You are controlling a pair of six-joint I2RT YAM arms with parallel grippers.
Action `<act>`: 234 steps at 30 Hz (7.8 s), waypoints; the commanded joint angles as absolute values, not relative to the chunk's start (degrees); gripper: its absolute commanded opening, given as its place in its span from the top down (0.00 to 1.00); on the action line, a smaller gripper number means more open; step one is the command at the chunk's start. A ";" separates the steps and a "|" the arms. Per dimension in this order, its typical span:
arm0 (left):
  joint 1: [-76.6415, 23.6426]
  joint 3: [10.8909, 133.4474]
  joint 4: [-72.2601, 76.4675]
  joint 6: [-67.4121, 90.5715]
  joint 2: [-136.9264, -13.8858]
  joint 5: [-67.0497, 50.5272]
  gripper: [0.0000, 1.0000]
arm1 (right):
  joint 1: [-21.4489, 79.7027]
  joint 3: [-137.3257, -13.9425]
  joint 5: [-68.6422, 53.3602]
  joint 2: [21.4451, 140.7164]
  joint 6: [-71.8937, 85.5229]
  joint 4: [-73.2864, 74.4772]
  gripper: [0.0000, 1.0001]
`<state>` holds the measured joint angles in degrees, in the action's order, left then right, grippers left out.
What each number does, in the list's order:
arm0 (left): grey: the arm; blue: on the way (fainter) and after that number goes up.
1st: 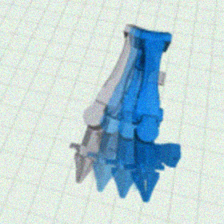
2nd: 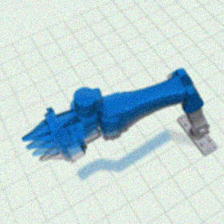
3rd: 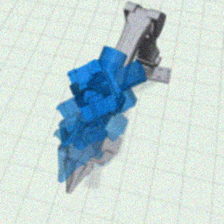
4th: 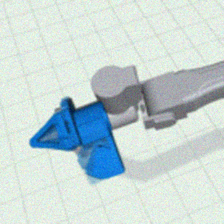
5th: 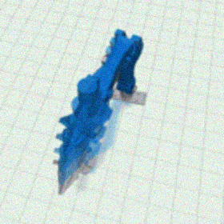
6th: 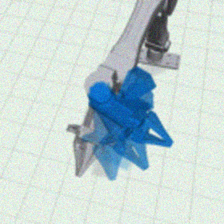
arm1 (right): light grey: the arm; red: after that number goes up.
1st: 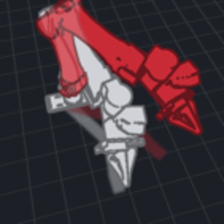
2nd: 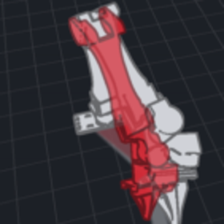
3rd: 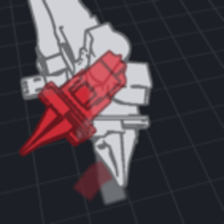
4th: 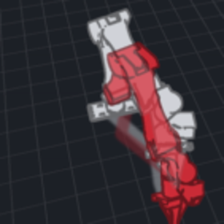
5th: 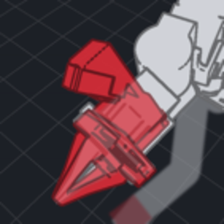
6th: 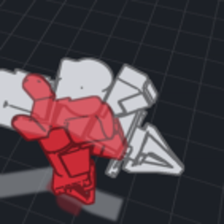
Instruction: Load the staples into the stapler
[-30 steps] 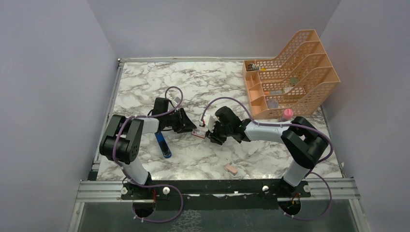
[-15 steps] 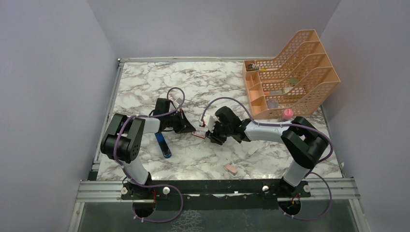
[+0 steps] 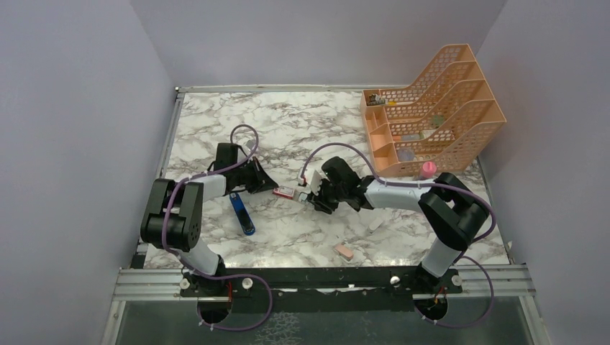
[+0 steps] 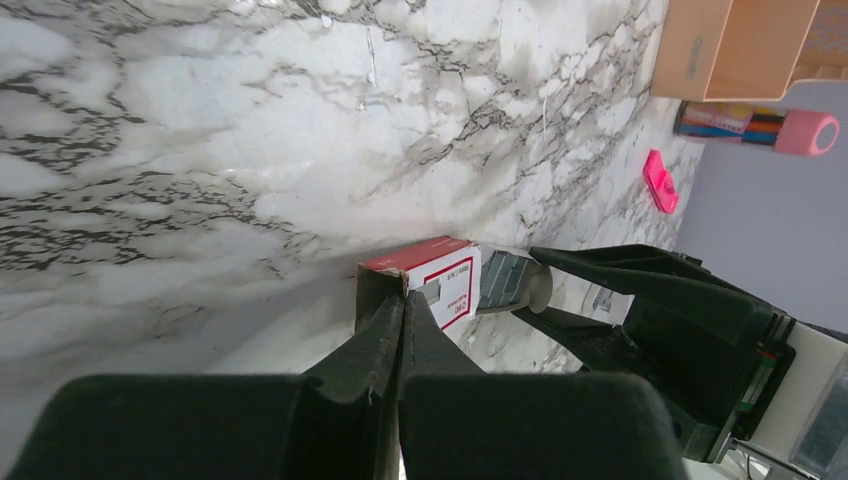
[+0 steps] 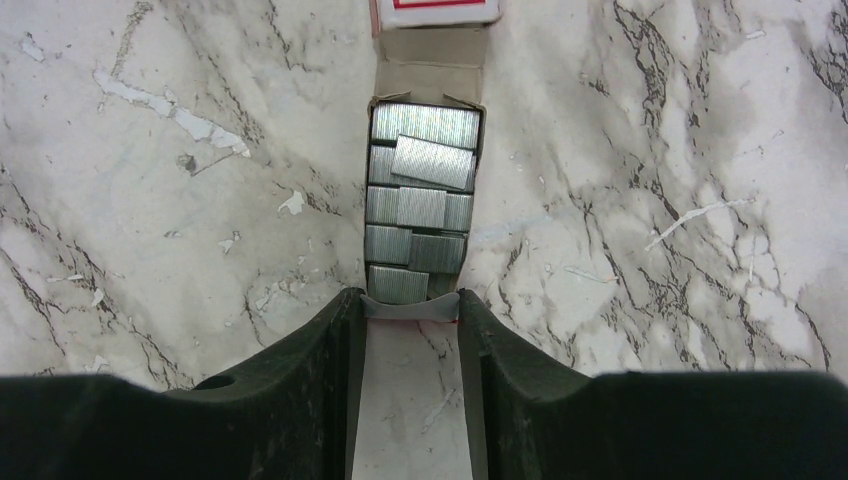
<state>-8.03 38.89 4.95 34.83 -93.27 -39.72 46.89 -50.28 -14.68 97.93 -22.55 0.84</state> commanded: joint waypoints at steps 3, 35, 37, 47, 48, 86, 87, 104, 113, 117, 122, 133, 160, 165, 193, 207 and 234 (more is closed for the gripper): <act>-5.54 39.16 2.69 33.73 -90.05 -35.60 1.00 | 46.28 -50.68 -13.22 97.47 -19.31 0.50 0.58; -4.31 44.85 -28.09 30.50 -59.19 -15.63 0.14 | 45.58 -49.90 -7.01 75.17 19.69 11.03 0.22; -4.31 44.82 -28.44 31.96 -58.16 -14.93 0.14 | 45.59 -50.29 -6.93 78.07 21.05 11.25 0.22; -4.31 44.74 -29.59 34.67 -57.88 -7.46 0.14 | 47.97 -57.80 5.20 94.29 21.92 16.88 0.19; -4.31 44.78 -29.88 34.51 -57.77 -6.98 0.14 | 48.07 -58.56 5.78 95.23 21.92 17.23 0.19; -4.31 40.22 -40.87 43.87 -53.18 8.62 0.05 | 47.76 -76.25 21.44 111.33 29.41 24.55 0.28; -4.31 40.40 -40.89 43.79 -53.20 8.81 0.05 | 47.81 -75.56 19.57 109.51 28.01 23.68 0.28; -4.31 46.40 -42.28 46.29 -42.98 23.32 0.22 | 63.36 -78.72 0.38 102.43 25.55 19.49 0.27; -4.31 56.23 -45.87 43.96 -39.98 32.22 0.21 | 69.79 -87.99 -1.44 114.06 29.18 16.32 0.26; -4.31 58.44 -46.12 43.73 -40.12 31.77 0.19 | 71.18 -93.05 0.52 118.74 29.55 18.25 0.27; -4.31 58.93 -46.14 43.52 -40.01 30.42 0.19 | 72.73 -98.73 6.20 124.23 30.35 22.34 0.31; -4.31 55.38 -46.15 43.68 -39.20 26.98 0.19 | 73.23 -100.87 12.77 126.77 31.45 24.67 0.58; -4.31 34.88 -30.42 45.72 -47.69 -9.06 0.32 | 64.82 -75.90 15.53 107.86 32.01 21.11 0.72; -4.39 24.45 -16.83 46.76 -53.32 -21.33 0.42 | 64.71 -75.76 10.27 105.63 31.48 19.02 0.73; -17.08 13.42 16.79 50.67 -75.08 -25.71 0.92 | 55.76 -69.36 -11.37 102.74 42.13 8.44 0.74; -17.27 12.04 14.45 46.97 -75.51 -22.32 1.00 | 48.27 -71.97 -11.85 98.44 36.46 14.09 0.74; -18.79 13.10 14.76 42.28 -78.48 -25.21 1.00 | 38.85 -93.10 -4.62 112.83 22.59 8.38 0.54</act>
